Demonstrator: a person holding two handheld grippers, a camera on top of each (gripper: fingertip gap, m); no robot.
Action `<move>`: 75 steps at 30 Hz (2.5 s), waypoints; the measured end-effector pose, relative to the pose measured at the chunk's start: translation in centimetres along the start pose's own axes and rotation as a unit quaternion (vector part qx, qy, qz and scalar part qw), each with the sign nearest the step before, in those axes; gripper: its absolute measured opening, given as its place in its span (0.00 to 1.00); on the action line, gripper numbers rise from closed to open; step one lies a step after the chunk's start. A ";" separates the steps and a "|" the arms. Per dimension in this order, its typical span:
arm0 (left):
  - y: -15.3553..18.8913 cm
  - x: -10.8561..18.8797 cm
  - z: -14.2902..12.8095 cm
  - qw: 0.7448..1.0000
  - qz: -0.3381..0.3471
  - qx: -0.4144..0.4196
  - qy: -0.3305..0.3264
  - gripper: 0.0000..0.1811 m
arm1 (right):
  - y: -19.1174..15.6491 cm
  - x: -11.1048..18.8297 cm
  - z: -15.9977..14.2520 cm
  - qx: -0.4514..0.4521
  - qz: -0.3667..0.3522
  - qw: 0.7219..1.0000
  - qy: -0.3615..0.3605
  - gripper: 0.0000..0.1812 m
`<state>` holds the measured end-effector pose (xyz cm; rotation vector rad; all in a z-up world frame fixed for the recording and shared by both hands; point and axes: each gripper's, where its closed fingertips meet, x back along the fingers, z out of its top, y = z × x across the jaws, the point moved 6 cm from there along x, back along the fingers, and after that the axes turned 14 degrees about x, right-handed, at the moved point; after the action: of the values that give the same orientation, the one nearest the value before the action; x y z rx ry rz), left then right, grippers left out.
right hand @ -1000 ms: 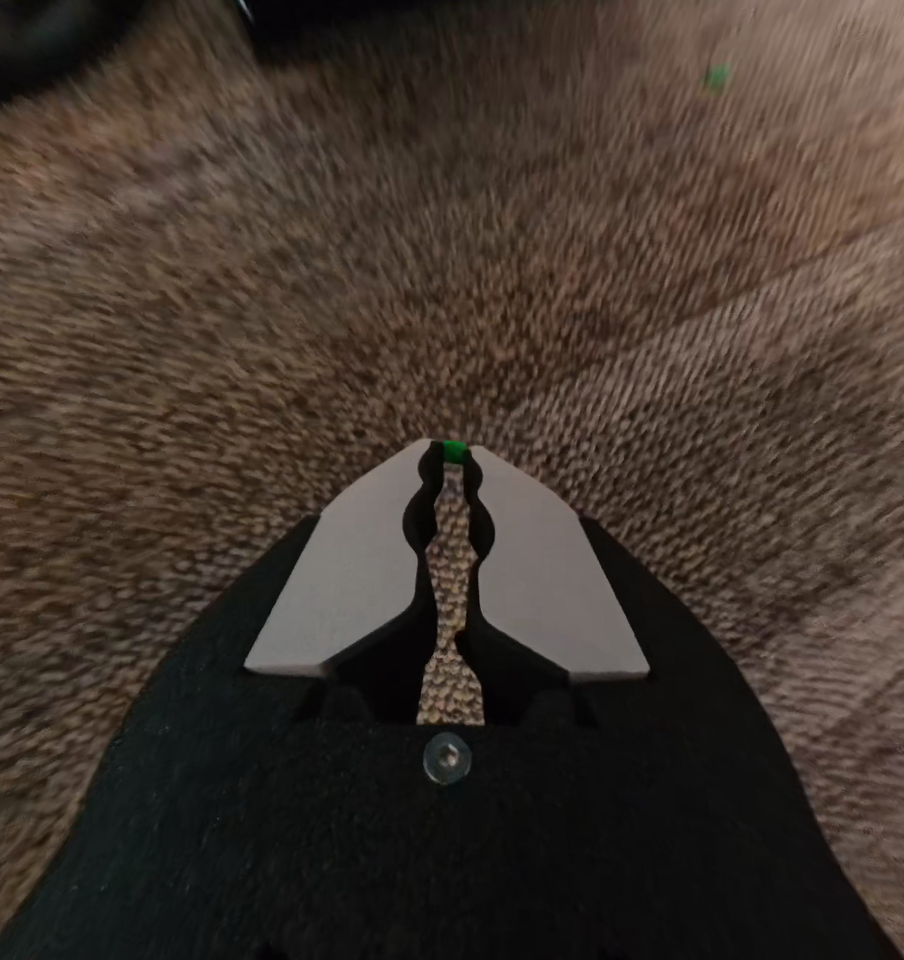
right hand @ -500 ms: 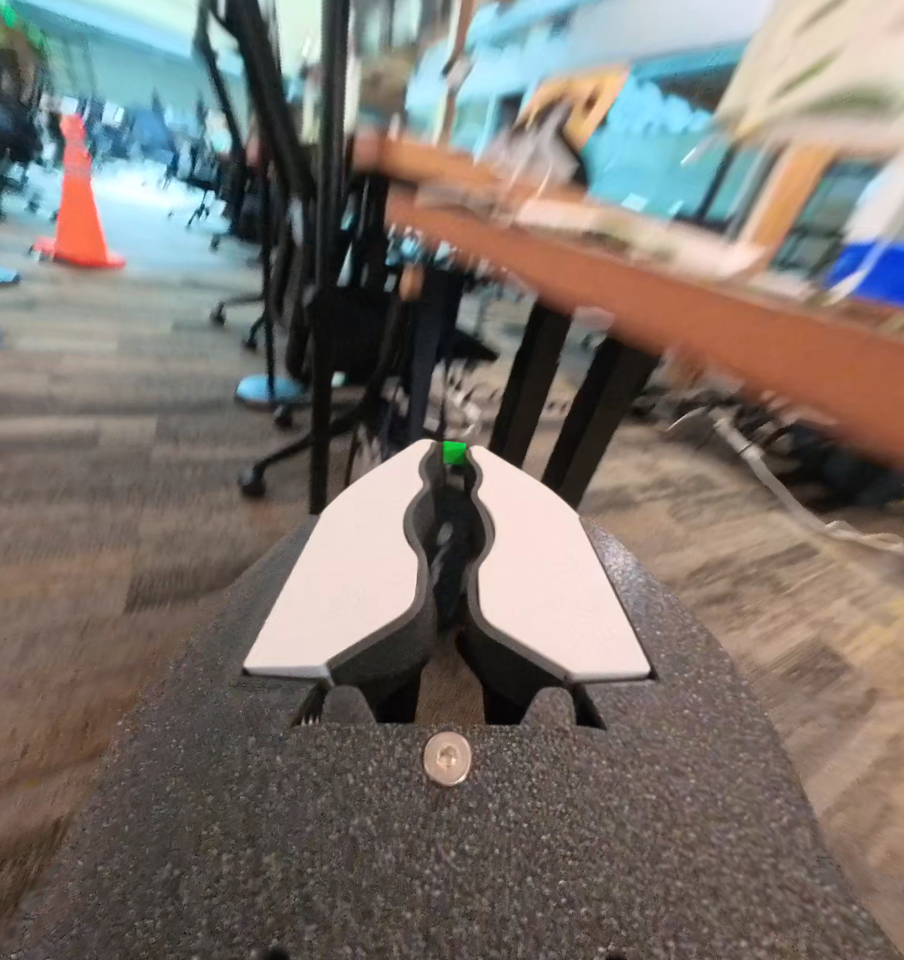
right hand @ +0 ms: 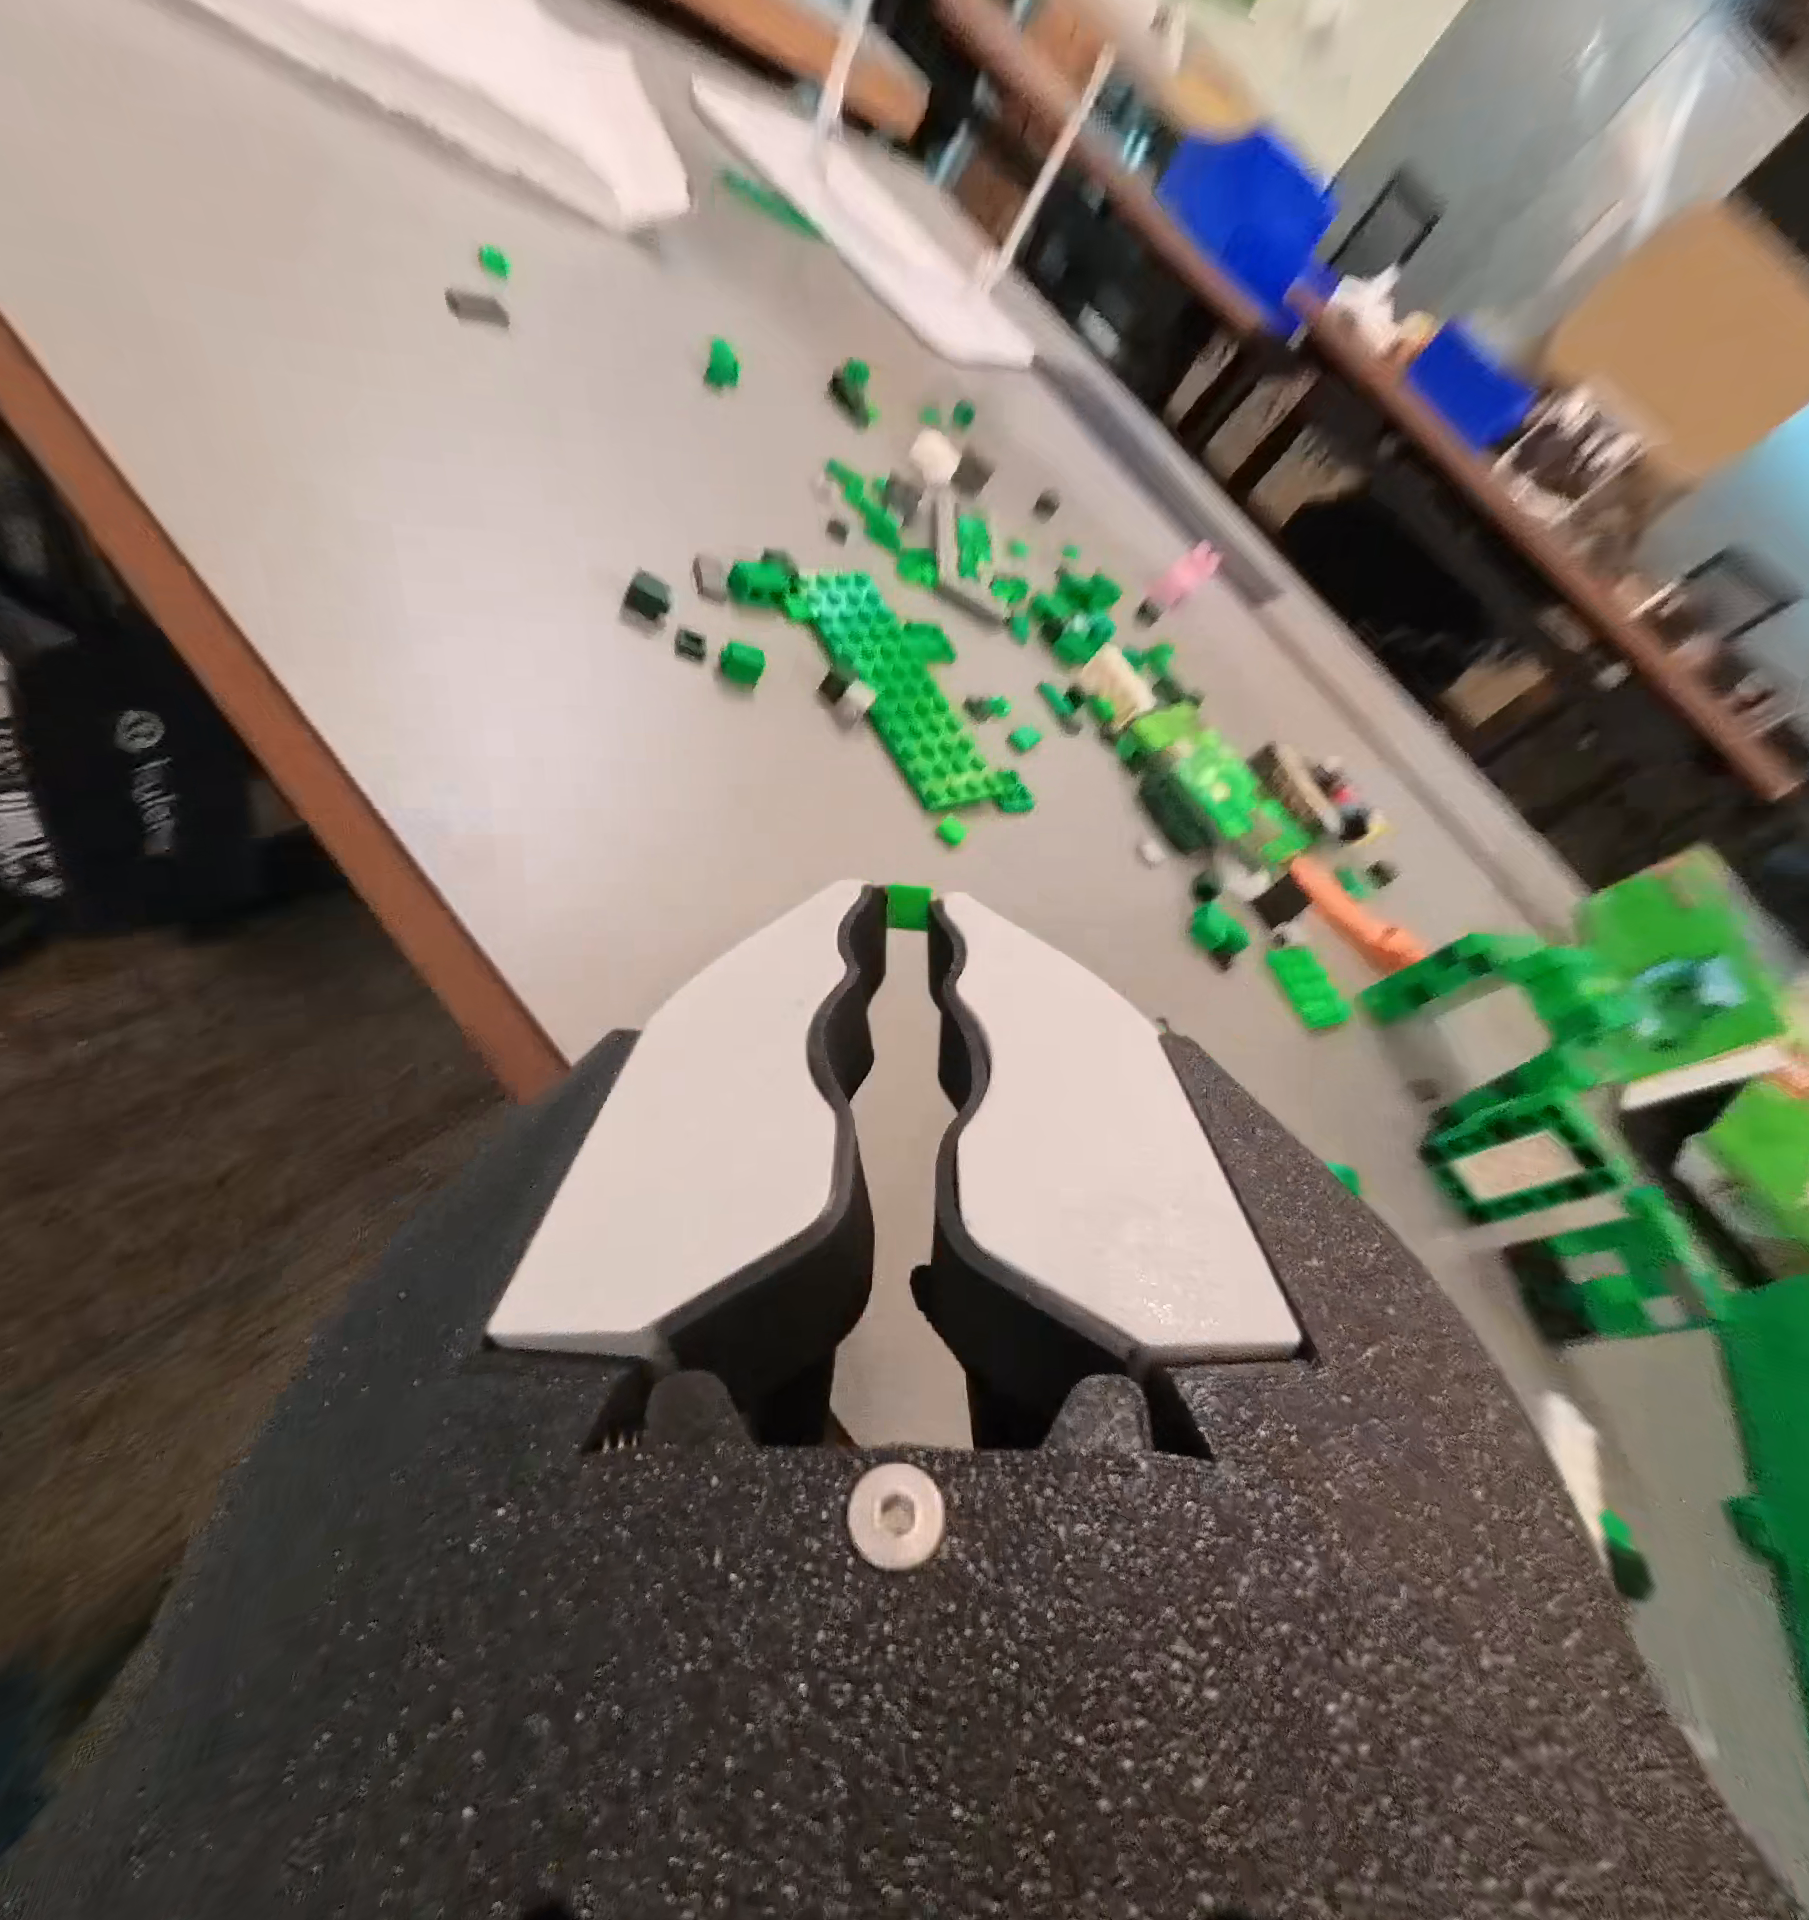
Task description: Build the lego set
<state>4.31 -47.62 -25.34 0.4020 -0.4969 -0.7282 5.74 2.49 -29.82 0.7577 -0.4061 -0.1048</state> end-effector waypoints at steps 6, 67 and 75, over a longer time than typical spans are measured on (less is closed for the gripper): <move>-1.0 0.3 0.2 1.000 0.003 0.008 0.006 0.38 | 0.9 -2.3 -1.7 -0.044 0.053 0.993 -0.092 0.04; -14.3 2.5 -1.1 0.971 0.185 0.021 0.151 0.39 | -32.0 -20.2 5.3 0.103 0.464 0.877 -0.076 0.24; -17.6 5.4 -1.6 0.948 0.279 0.005 0.153 0.38 | -36.9 -32.6 0.5 0.011 0.428 0.892 -0.143 0.25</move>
<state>-0.61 -63.18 -34.08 0.3528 -0.2956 -0.1081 -22.44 -16.85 -65.29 0.5279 -0.9937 0.6283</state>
